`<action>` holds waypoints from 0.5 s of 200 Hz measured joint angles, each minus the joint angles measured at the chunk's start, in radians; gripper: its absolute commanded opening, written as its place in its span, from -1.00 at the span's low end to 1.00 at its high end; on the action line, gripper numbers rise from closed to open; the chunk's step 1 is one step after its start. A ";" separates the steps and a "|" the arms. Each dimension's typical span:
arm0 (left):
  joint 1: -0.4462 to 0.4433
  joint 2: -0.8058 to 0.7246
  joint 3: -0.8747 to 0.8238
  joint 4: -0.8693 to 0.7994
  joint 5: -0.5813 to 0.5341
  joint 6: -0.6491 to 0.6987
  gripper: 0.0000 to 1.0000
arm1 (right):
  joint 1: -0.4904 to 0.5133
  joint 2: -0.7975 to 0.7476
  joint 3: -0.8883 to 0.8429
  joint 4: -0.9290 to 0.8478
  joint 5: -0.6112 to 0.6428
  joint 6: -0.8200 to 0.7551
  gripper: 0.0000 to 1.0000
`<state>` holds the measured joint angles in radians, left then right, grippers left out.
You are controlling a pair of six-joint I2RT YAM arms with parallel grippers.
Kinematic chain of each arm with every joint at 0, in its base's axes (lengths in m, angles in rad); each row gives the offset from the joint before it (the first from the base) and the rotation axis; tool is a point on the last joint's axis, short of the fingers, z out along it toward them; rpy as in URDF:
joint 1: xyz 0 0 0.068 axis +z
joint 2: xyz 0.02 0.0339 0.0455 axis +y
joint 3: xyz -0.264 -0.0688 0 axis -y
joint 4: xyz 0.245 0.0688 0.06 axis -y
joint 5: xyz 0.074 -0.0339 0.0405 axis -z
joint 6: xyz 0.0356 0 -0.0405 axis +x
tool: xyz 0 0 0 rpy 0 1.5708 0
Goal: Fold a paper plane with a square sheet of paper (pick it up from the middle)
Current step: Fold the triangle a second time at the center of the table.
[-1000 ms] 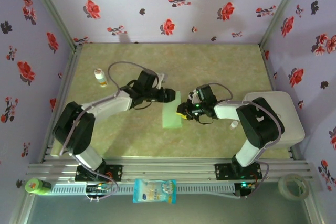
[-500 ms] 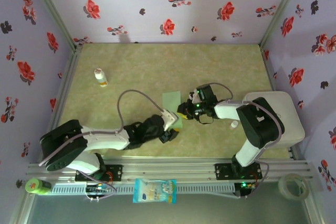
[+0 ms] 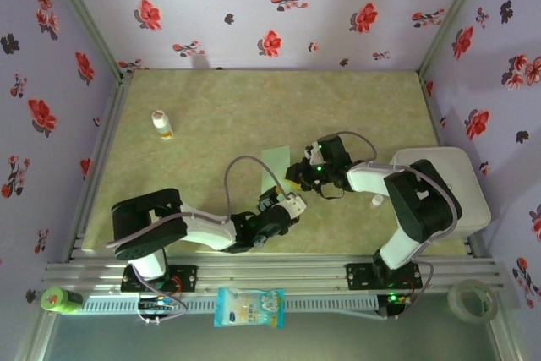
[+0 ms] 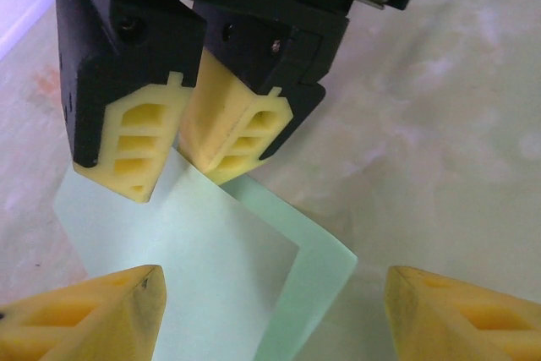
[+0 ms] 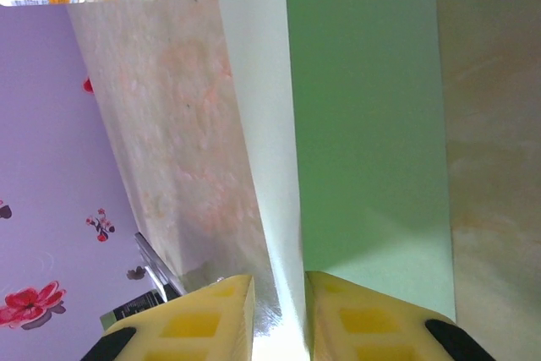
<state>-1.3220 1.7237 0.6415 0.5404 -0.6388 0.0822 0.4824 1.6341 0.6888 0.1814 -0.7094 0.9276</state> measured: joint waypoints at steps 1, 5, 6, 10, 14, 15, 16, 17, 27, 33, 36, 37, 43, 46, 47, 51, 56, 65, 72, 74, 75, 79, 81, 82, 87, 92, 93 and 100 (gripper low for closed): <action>0.000 0.001 0.000 0.001 -0.001 0.000 0.37 | 0.000 -0.001 0.000 0.000 0.000 0.000 -0.55; 0.000 0.006 0.004 0.003 -0.008 0.000 0.36 | 0.000 -0.004 -0.001 0.000 0.002 0.000 -0.55; 0.000 0.007 0.005 0.004 -0.009 0.001 0.36 | 0.000 -0.005 -0.001 0.000 0.002 0.000 -0.55; 0.000 0.012 0.008 0.006 -0.013 0.001 0.35 | 0.000 -0.008 -0.002 0.000 0.002 0.000 -0.55; 0.000 0.014 0.012 0.005 -0.016 0.001 0.33 | 0.000 -0.011 -0.003 0.000 0.003 0.000 -0.55; 0.000 0.016 0.013 0.005 -0.017 0.001 0.33 | 0.000 -0.012 -0.004 0.000 0.003 0.000 -0.56; 0.000 0.016 0.014 0.005 -0.018 0.001 0.33 | 0.000 -0.013 -0.004 0.000 0.003 0.000 -0.56; 0.000 0.017 0.016 0.005 -0.019 0.001 0.32 | 0.000 -0.013 -0.004 -0.001 0.003 0.000 -0.55; 0.000 0.024 0.026 0.005 -0.026 0.001 0.30 | 0.000 -0.018 -0.005 -0.003 0.003 0.000 -0.55; 0.000 0.027 0.034 0.005 -0.030 0.001 0.28 | 0.000 -0.018 -0.005 -0.003 0.003 0.000 -0.55; 0.000 0.028 0.037 0.005 -0.032 0.000 0.28 | 0.000 -0.018 -0.005 -0.003 0.003 0.000 -0.55; 0.000 0.029 0.038 0.005 -0.032 0.000 0.27 | 0.000 -0.018 -0.005 -0.003 0.003 0.000 -0.55; 0.000 0.030 0.043 0.004 -0.034 0.000 0.24 | 0.000 -0.018 -0.006 -0.003 0.003 0.000 -0.55; 0.000 0.030 0.045 0.003 -0.035 0.001 0.22 | 0.000 -0.018 -0.007 -0.003 0.003 0.000 -0.55; 0.000 0.030 0.045 0.003 -0.035 0.000 0.22 | 0.000 -0.018 -0.007 -0.002 0.003 0.000 -0.55; 0.000 0.030 0.047 0.003 -0.036 0.000 0.19 | 0.000 -0.018 -0.008 -0.002 0.003 0.000 -0.55; 0.002 0.030 0.050 0.003 -0.039 -0.002 0.16 | 0.000 -0.018 -0.010 -0.002 0.003 0.000 -0.55; 0.005 0.030 0.051 0.002 -0.040 -0.003 0.12 | 0.000 -0.018 -0.011 -0.002 0.004 0.000 -0.55; 0.007 0.030 0.051 0.000 -0.042 -0.005 0.10 | 0.000 -0.018 -0.012 -0.002 0.006 0.000 -0.55; 0.007 0.030 0.051 -0.002 -0.042 -0.005 0.10 | 0.000 -0.018 -0.012 -0.002 0.006 0.000 -0.55; 0.008 0.030 0.051 -0.002 -0.042 -0.005 0.10 | 0.000 -0.018 -0.012 -0.002 0.006 0.000 -0.55; 0.009 0.030 0.050 -0.003 -0.042 -0.005 0.10 | 0.000 -0.018 -0.012 -0.002 0.007 0.000 -0.56; 0.010 0.030 0.050 -0.003 -0.042 -0.005 0.10 | 0.000 -0.018 -0.013 -0.002 0.008 0.001 -0.55; 0.010 0.030 0.050 -0.003 -0.042 -0.006 0.09 | 0.000 -0.018 -0.013 -0.002 0.009 0.001 -0.55; 0.012 0.030 0.050 -0.003 -0.042 -0.008 0.09 | 0.000 -0.018 -0.014 -0.002 0.010 0.001 -0.55; 0.014 0.030 0.050 -0.003 -0.042 -0.008 0.09 | 0.000 -0.018 -0.016 0.001 0.011 0.001 -0.55; 0.014 0.030 0.050 -0.003 -0.042 -0.008 0.10 | 0.000 -0.018 -0.016 0.001 0.011 0.001 -0.55; 0.016 0.030 0.050 -0.004 -0.042 -0.012 0.10 | 0.000 -0.018 -0.018 0.002 0.013 0.005 -0.55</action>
<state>-1.3060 1.7538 0.6910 0.5365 -0.6807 0.0704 0.4824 1.6165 0.6704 0.1837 -0.6964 0.9329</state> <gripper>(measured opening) 0.549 0.223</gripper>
